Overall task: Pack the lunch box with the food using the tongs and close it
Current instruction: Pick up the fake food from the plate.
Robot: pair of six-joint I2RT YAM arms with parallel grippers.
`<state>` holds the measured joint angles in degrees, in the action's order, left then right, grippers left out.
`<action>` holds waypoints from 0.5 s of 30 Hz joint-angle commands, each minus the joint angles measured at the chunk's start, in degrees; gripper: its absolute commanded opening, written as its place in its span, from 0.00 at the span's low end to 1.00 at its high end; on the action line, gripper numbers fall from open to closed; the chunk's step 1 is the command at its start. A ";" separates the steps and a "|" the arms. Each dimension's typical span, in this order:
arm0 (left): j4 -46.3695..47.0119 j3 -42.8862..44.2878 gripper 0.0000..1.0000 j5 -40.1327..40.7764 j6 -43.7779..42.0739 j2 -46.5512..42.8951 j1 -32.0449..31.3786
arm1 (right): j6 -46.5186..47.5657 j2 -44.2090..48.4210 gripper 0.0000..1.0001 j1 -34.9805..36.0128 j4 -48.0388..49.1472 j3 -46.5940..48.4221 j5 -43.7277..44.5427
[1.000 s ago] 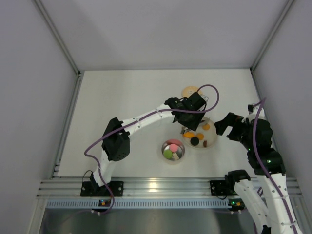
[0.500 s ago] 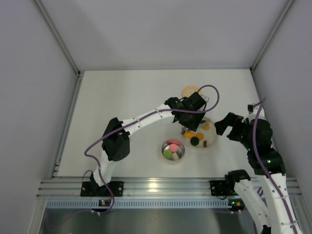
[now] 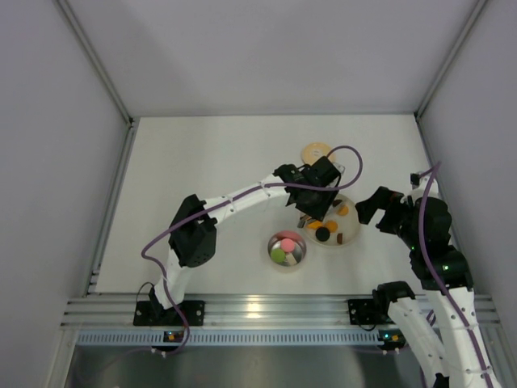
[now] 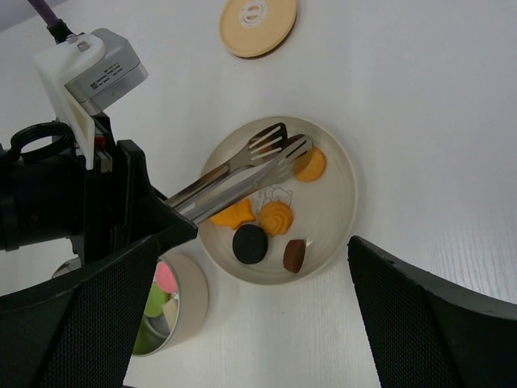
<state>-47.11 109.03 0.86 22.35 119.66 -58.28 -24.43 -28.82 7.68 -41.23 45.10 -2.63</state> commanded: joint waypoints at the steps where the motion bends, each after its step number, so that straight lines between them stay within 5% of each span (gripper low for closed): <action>1: 2.81 -0.14 0.45 -0.34 -0.03 -1.00 -0.17 | 0.78 0.25 0.99 -0.65 -1.48 2.36 0.44; 15: 2.29 -0.14 0.36 0.98 -0.46 -4.43 -0.17 | 0.61 0.17 0.99 -0.65 -1.39 2.45 0.26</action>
<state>-46.68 108.97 1.02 22.35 119.57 -58.28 -24.45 -28.82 7.68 -41.23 45.10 -2.66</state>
